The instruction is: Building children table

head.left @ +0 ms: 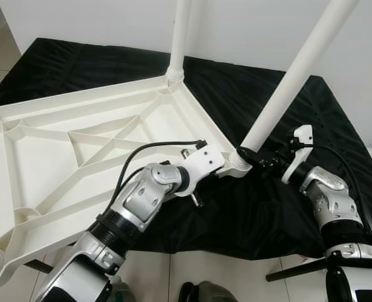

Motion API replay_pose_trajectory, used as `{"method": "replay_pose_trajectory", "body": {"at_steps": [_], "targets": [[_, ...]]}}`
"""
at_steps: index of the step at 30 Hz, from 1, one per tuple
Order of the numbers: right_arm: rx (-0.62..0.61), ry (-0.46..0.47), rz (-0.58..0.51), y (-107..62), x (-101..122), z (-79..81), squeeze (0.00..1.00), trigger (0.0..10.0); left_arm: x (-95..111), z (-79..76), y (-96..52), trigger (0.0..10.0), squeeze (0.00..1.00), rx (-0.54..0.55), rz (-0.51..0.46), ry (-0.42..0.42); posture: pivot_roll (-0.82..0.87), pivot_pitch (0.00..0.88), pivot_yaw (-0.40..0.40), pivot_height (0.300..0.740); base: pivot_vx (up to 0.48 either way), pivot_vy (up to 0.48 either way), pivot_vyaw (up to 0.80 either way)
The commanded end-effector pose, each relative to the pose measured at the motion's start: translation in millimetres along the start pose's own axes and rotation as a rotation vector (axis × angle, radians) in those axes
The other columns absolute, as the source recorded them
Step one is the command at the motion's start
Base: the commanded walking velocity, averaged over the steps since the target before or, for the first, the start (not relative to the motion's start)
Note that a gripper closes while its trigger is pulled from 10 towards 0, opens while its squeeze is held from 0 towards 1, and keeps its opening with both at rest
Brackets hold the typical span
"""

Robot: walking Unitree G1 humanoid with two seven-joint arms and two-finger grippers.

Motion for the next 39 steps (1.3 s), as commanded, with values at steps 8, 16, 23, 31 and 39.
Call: {"method": "replay_pose_trajectory", "body": {"at_steps": [8, 16, 23, 31, 39], "targets": [[0.038, 0.019, 0.014, 9.7, -9.1, 2.4, 0.00, 2.3, 8.5, -10.3, 4.5, 10.0, 0.00, -0.076, -0.037, 0.012, 0.04, 0.038, -0.089, 0.740, 0.000, 0.000, 0.00], [0.038, 0.024, 0.005, 11.0, -11.1, 3.7, 0.00, 0.0, 8.0, -10.7, 3.7, 10.0, 0.00, -0.076, -0.036, 0.009, 0.04, 0.040, -0.095, 0.740, 0.000, 0.000, 0.00], [0.021, 0.010, -0.006, 10.3, -12.8, 8.6, 0.00, 10.0, 7.7, -13.0, 4.3, 10.0, 0.00, -0.080, -0.035, 0.006, 0.04, 0.042, -0.102, 0.740, 0.000, 0.000, 0.00], [-0.045, 0.040, -0.141, 22.6, -4.2, 33.2, 0.00, 10.0, 8.1, -16.9, 5.4, 10.0, 0.00, -0.088, -0.039, 0.002, 0.04, 0.042, -0.107, 0.740, 0.000, 0.000, 0.00], [-0.162, 0.053, -0.209, 43.3, -2.6, 62.5, 0.00, 10.0, 8.9, -18.7, 5.9, 10.0, 0.00, -0.092, -0.042, -0.001, 0.04, 0.049, -0.107, 0.740, 0.000, 0.000, 0.00]]}}
Point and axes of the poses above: a point about 5 cm out from each wrist's last joint towards the gripper, its own y axis pointing out of the wrist towards the gripper, its own x axis along the axis of the wrist's last joint, z = x × y, the point moved 3 cm from there along y, pointing out of the wrist towards the gripper, and after that the axes turned 12 degrees about y, right-handed, at the moved point
